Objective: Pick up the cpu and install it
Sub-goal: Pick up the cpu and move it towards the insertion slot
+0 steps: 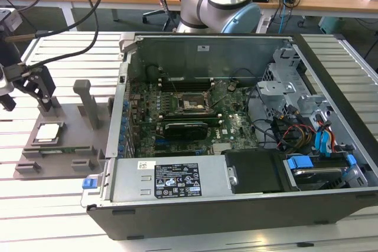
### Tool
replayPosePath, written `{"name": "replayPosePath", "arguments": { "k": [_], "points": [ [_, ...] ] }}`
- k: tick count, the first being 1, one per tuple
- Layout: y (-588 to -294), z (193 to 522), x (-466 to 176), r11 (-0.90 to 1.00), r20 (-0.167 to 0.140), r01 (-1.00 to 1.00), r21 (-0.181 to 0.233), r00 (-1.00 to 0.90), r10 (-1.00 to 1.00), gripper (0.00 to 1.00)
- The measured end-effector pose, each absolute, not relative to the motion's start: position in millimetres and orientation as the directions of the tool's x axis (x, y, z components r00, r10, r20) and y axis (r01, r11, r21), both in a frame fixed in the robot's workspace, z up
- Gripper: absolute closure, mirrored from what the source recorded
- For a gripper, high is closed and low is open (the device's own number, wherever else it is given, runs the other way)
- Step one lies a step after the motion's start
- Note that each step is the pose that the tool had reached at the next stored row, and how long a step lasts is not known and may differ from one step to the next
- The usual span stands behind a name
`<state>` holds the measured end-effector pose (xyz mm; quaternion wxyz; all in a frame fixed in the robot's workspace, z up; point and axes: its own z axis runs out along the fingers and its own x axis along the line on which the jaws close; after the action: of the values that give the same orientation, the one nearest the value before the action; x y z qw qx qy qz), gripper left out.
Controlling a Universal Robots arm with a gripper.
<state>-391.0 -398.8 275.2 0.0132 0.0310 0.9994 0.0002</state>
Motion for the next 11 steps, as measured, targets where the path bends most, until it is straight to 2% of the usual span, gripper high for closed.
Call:
{"name": "replayPosePath", "arguments": {
  "k": [11],
  "points": [
    [-398.8,262.0,-388.6,1.0,-0.027,0.024,-0.006,-0.999,0.024,0.22]
  ]
}}
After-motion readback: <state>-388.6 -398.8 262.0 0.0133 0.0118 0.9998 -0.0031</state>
